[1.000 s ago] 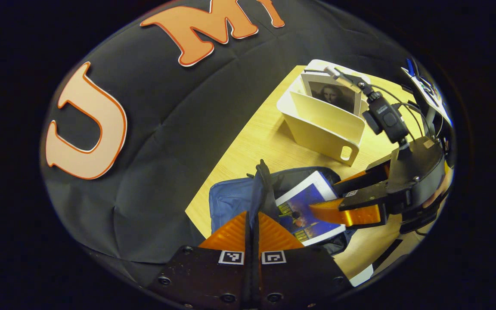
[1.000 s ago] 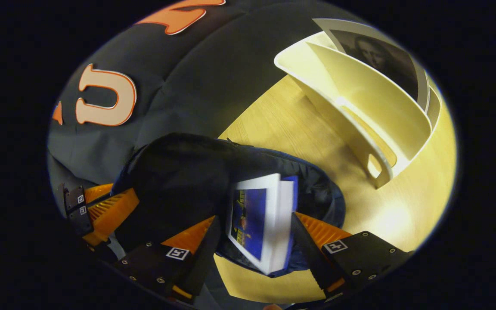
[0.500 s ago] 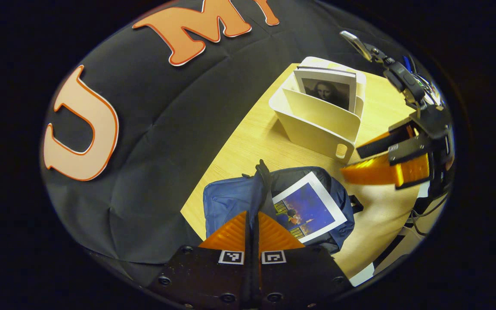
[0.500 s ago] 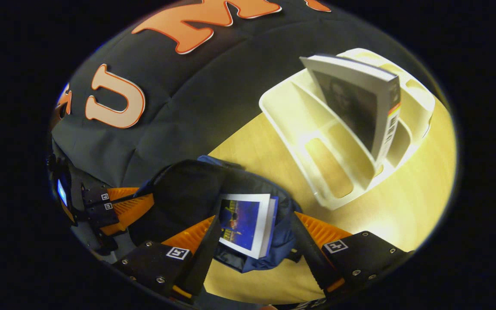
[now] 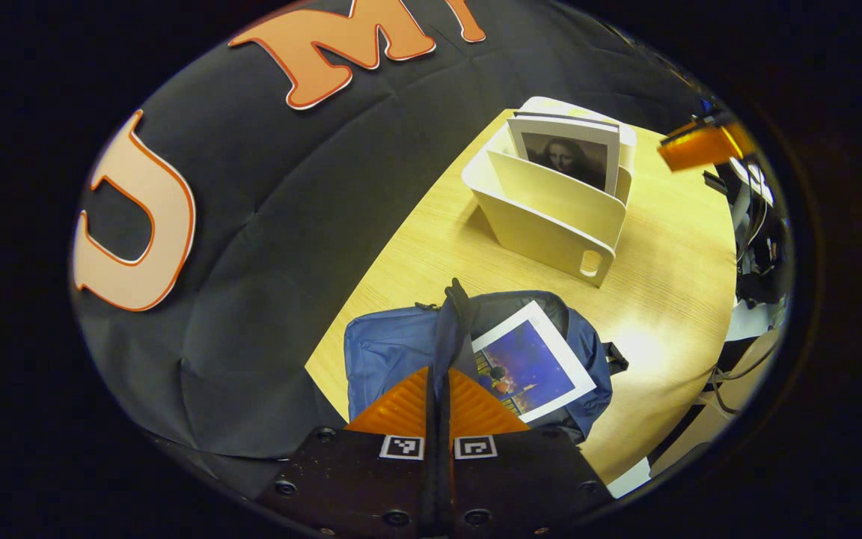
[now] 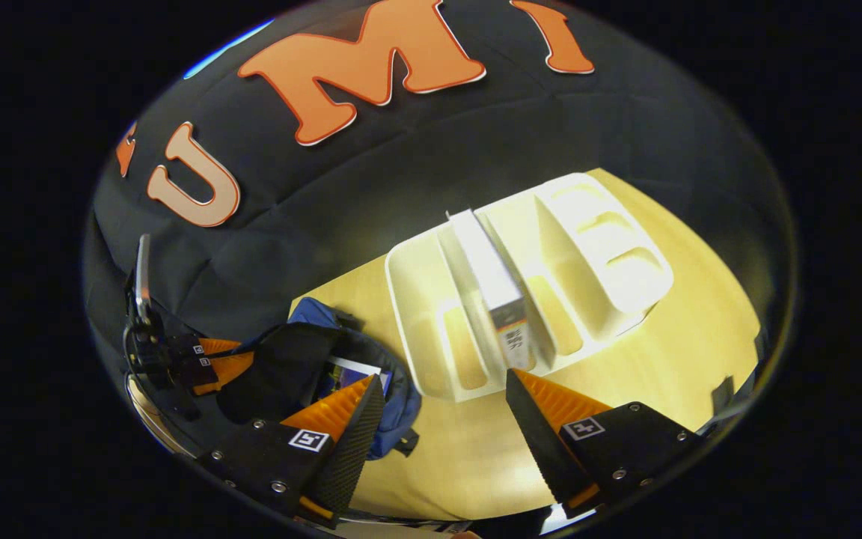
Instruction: Open the schoolbag, grab two books from the bookshelf and put them into the schoolbag.
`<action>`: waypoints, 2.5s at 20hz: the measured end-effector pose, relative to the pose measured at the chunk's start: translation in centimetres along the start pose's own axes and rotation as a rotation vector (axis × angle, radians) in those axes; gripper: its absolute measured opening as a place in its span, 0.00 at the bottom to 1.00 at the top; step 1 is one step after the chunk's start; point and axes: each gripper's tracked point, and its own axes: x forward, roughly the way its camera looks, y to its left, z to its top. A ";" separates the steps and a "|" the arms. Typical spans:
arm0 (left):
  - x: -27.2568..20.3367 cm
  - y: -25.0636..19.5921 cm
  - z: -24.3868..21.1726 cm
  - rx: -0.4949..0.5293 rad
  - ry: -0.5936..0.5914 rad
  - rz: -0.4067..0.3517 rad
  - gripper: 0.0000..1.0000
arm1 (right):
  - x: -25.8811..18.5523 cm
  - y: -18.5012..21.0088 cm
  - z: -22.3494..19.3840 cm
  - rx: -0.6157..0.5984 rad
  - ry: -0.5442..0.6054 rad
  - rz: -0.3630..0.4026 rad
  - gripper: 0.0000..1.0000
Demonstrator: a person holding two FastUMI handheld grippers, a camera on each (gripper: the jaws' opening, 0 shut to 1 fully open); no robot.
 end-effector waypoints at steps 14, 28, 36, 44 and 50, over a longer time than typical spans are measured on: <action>0.0 0.2 -0.6 -0.044 -0.011 -0.006 0.01 | 6.6 -1.3 12.2 -0.253 0.137 -0.108 0.97; 0.1 0.6 -1.1 -0.045 -0.001 -0.012 0.01 | 14.5 -3.0 6.8 -0.377 0.402 -0.205 0.92; 0.4 0.6 -1.2 -0.047 0.004 -0.018 0.01 | 13.9 -2.8 7.1 -0.324 0.402 -0.209 0.31; 0.5 0.4 -1.1 -0.046 0.005 -0.032 0.01 | 7.3 -1.8 10.4 -0.332 0.299 -0.177 0.31; 0.5 0.4 -1.2 -0.047 0.005 -0.035 0.01 | 0.8 -0.6 13.2 -0.279 0.172 -0.116 0.31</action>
